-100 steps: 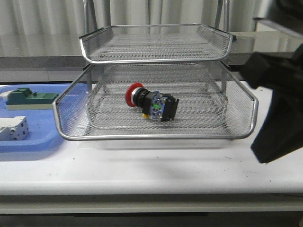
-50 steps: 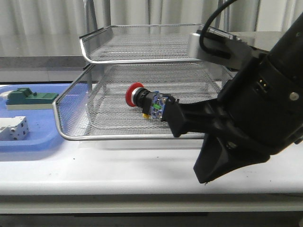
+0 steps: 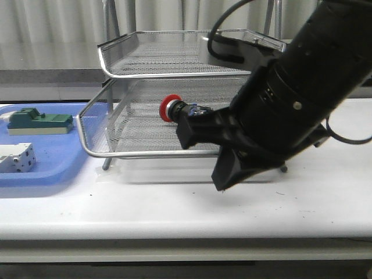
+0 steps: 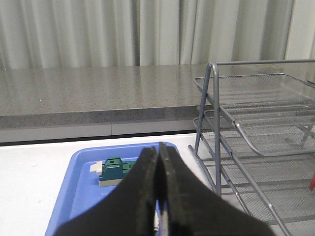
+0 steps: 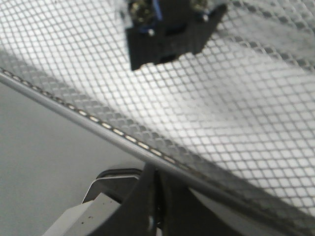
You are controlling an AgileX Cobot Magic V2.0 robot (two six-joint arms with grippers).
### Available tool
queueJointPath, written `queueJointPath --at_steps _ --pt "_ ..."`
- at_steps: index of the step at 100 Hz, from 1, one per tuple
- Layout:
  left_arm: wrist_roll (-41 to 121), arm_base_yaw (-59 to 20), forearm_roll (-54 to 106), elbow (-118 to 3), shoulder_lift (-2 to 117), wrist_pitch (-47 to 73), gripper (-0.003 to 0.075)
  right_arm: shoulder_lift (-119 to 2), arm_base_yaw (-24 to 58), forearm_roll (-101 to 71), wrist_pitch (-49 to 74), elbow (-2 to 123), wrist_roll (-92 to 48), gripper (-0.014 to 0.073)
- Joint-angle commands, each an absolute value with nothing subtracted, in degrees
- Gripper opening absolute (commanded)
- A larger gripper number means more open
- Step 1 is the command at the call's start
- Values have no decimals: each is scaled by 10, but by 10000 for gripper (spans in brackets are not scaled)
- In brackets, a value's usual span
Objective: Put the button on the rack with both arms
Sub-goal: 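Push the middle tray back into the rack with the right gripper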
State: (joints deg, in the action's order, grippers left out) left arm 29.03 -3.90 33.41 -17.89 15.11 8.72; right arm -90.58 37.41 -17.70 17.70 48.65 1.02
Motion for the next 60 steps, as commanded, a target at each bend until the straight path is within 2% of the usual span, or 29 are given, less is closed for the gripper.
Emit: queueJointPath --at_steps 1,31,60 --pt "285 -37 339 -197 156 47 -20 -903 356 -157 139 532 3 -65" --pt "285 -37 339 -197 156 47 -20 -964 294 -117 158 638 3 -65" --pt "285 -37 339 -197 156 47 -20 -964 296 -109 202 654 3 -65"
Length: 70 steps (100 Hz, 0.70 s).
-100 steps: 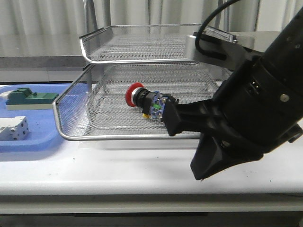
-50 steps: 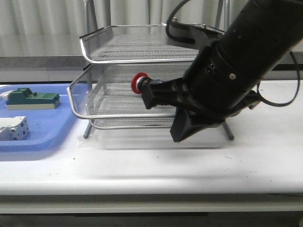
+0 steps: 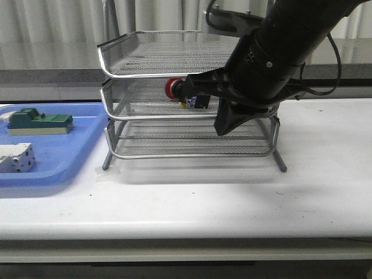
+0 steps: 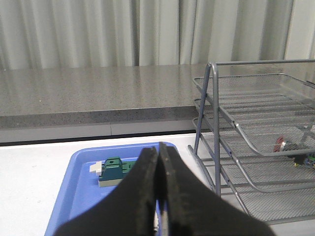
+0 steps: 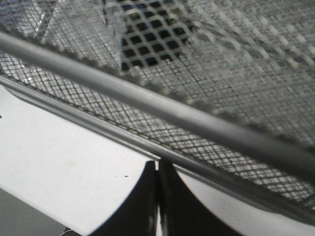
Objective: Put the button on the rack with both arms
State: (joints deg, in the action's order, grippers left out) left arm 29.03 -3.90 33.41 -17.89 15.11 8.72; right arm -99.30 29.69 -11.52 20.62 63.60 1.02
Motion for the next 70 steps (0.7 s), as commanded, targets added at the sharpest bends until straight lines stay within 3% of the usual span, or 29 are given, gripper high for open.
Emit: queueJointPath --at_steps 1,45,70 --pt "285 -37 339 -197 156 47 -20 -963 296 -109 206 654 3 -65" --pt "285 -37 339 -197 156 47 -20 -842 291 -92 250 588 4 -58" --pt "285 -37 339 -197 156 47 -20 -726 234 -68 253 534 4 -57"
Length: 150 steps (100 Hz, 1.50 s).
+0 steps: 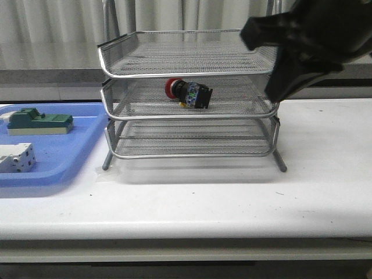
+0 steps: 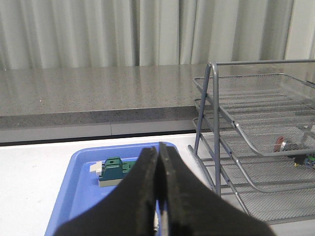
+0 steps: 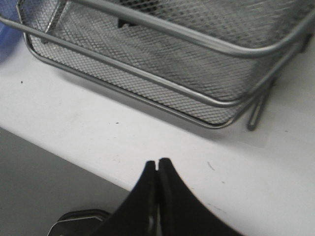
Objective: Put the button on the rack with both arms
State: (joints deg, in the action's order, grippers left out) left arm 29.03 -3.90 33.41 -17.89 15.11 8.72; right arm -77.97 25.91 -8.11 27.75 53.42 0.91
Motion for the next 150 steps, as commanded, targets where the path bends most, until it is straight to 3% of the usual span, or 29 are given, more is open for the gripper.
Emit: queueJointPath --at_steps 1,41,90,150 --pt "285 -37 339 -197 156 47 -20 -719 229 -67 253 530 4 -57" --pt "285 -37 339 -197 156 47 -20 -482 119 0 256 424 4 -57" --pt "285 -37 339 -197 156 47 -20 -183 86 6 320 313 4 -57" --pt "285 -37 339 -197 156 47 -20 -155 86 6 369 309 4 -57"
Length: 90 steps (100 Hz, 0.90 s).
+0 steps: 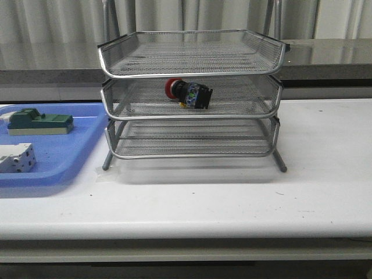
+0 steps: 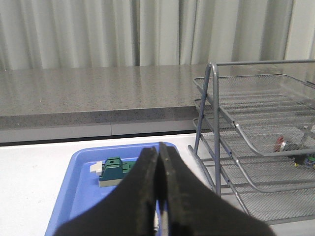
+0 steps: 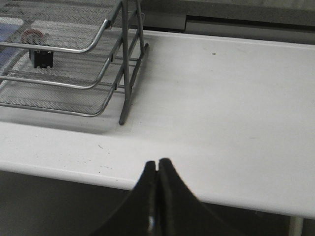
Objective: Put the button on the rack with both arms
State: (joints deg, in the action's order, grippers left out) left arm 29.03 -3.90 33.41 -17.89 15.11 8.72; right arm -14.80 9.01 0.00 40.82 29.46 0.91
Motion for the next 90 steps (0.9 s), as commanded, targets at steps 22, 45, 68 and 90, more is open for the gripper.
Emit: queueJointPath --at_steps 22,45,68,90 --pt "285 -37 339 -197 156 47 -20 -155 86 7 370 309 4 -57" --pt "285 -37 339 -197 156 47 -20 -152 86 15 329 285 4 -57" --pt "285 -37 339 -197 156 47 -20 -88 68 19 202 179 4 -57" --pt "285 -37 339 -197 156 47 -20 -15 60 21 125 86 4 -57"
